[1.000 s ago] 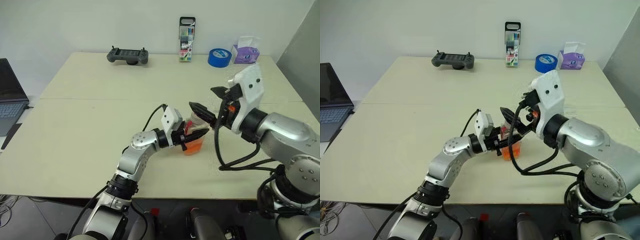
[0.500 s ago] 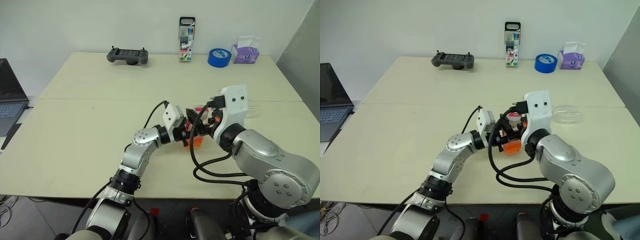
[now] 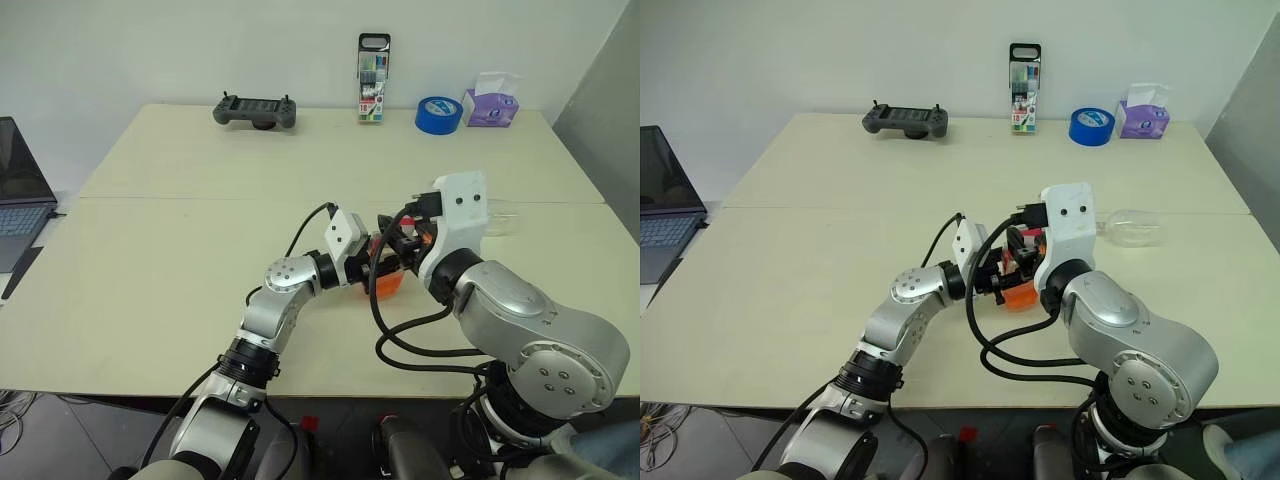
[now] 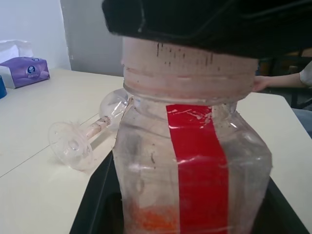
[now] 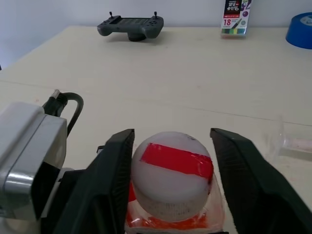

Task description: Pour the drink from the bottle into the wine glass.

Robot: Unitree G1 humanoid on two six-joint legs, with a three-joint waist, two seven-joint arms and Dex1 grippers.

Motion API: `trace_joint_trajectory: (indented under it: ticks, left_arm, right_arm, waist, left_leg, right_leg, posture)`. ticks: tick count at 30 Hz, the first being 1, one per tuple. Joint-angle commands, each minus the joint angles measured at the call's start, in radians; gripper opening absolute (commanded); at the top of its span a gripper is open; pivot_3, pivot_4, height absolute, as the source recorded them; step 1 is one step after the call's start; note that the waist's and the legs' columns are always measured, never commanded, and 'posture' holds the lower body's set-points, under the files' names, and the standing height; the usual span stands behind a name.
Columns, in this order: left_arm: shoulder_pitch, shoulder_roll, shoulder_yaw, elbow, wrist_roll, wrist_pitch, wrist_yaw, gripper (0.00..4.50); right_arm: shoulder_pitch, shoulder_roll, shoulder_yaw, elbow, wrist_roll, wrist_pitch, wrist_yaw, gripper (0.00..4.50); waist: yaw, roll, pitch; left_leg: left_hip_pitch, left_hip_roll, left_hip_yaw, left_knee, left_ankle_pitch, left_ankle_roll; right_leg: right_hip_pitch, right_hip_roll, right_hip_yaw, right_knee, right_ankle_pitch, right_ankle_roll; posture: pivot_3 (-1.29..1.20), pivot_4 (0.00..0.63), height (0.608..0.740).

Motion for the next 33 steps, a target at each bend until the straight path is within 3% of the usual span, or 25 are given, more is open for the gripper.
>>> trace_joint_trajectory:
  ticks: [1,4,7,9,12,14,16,20,25,32,33]
  left_arm:
    - [-0.017,-0.006,0.023,-0.03,-0.011,-0.021,0.002,1.68]
    - [-0.016,-0.006,0.024,-0.031,-0.01,-0.02,0.004,1.68]
    - [-0.016,-0.013,0.023,-0.037,-0.008,-0.016,0.011,1.68]
    - [-0.02,-0.024,0.019,-0.034,-0.004,-0.016,0.016,1.68]
    - [-0.023,-0.038,0.01,-0.044,0.001,-0.012,0.023,1.67]
    - [-0.025,-0.04,0.008,-0.053,-0.001,-0.007,0.028,1.67]
    - [-0.025,-0.036,0.009,-0.059,-0.002,-0.007,0.031,1.66]
    - [-0.021,-0.028,0.018,-0.065,0.003,-0.012,0.045,1.65]
    - [-0.018,-0.027,0.016,-0.07,0.002,-0.016,0.061,1.65]
    - [-0.022,-0.027,0.016,-0.063,0.001,-0.021,0.055,1.63]
    - [-0.024,-0.026,0.016,-0.062,0.0,-0.021,0.052,1.63]
  right_arm:
    - [0.002,-0.026,-0.005,-0.083,0.018,0.01,-0.022,1.82]
    - [-0.013,-0.067,-0.009,-0.076,0.036,0.01,-0.013,1.82]
    - [-0.048,-0.221,-0.038,-0.035,0.121,0.01,0.111,1.82]
    - [-0.08,-0.369,-0.066,0.019,0.213,-0.035,0.333,1.82]
    - [-0.045,-0.629,-0.079,0.109,0.412,-0.149,0.799,1.82]
    - [-0.032,-0.827,0.037,0.216,0.283,-0.342,1.027,1.82]
    - [-0.065,-0.929,0.159,0.34,0.138,-0.529,1.167,1.82]
    - [-0.143,-0.968,0.233,0.508,0.054,-0.728,1.367,1.82]
    - [-0.182,-0.936,0.22,0.6,0.048,-0.778,1.421,1.82]
    - [-0.152,-0.874,0.133,0.543,0.041,-0.76,1.271,4.27]
    - [-0.141,-0.866,0.119,0.52,0.031,-0.735,1.217,4.27]
  waist:
    - [0.0,0.0,0.0]
    - [0.0,0.0,0.0]
    - [0.0,0.0,0.0]
    - [0.001,0.0,0.0]
    - [0.004,0.0,0.001]
    - [0.004,0.001,0.001]
    - [-0.002,0.001,0.001]
    - [-0.013,0.001,0.003]
    - [-0.002,0.001,0.004]
    - [0.008,0.001,0.004]
    - [0.008,0.001,0.004]
  left_leg:
    - [0.0,0.0,0.0,0.0,0.0,0.0]
    - [0.0,0.0,0.0,0.0,0.0,0.0]
    - [0.0,0.0,0.0,0.0,0.0,0.0]
    - [-0.001,-0.001,0.0,0.0,0.0,0.0]
    - [0.0,-0.001,0.002,0.0,0.0,0.001]
    - [-0.001,-0.002,0.004,0.0,0.0,0.001]
    - [0.0,-0.002,0.006,0.0,-0.001,0.002]
    - [0.004,-0.001,0.01,-0.001,-0.001,0.002]
    - [0.003,0.001,0.007,0.0,-0.001,0.002]
    - [0.0,-0.001,0.002,0.001,-0.001,0.002]
    - [0.0,-0.002,0.002,0.001,-0.001,0.002]
  right_leg:
    - [0.0,0.0,0.0,0.0,0.0,0.0]
    - [0.0,0.0,0.0,0.0,0.0,0.0]
    - [0.0,0.0,0.0,0.0,0.0,0.0]
    - [0.0,0.0,0.0,-0.001,-0.001,0.001]
    - [0.003,0.0,-0.001,-0.005,-0.003,0.004]
    - [0.004,-0.001,-0.002,-0.007,-0.003,0.004]
    - [0.004,0.0,-0.001,-0.007,-0.003,0.005]
    - [0.004,0.004,0.002,-0.005,-0.003,0.005]
    - [0.003,0.005,0.001,-0.004,-0.003,0.005]
    - [0.003,-0.003,0.001,-0.004,0.0,0.0]
    - [0.003,-0.003,0.001,-0.005,0.0,0.0]
  posture:
    - [0.0,0.15,0.74]
    - [0.0,0.15,0.74]
    - [0.0,0.15,0.74]
    - [0.0,0.15,0.74]
    - [0.0,0.15,0.74]
    - [0.0,0.15,0.74]
    - [0.0,0.15,0.74]
    - [0.0,0.15,0.74]
    - [0.0,0.15,0.74]
    - [0.0,0.15,0.74]
    - [0.0,0.15,0.74]
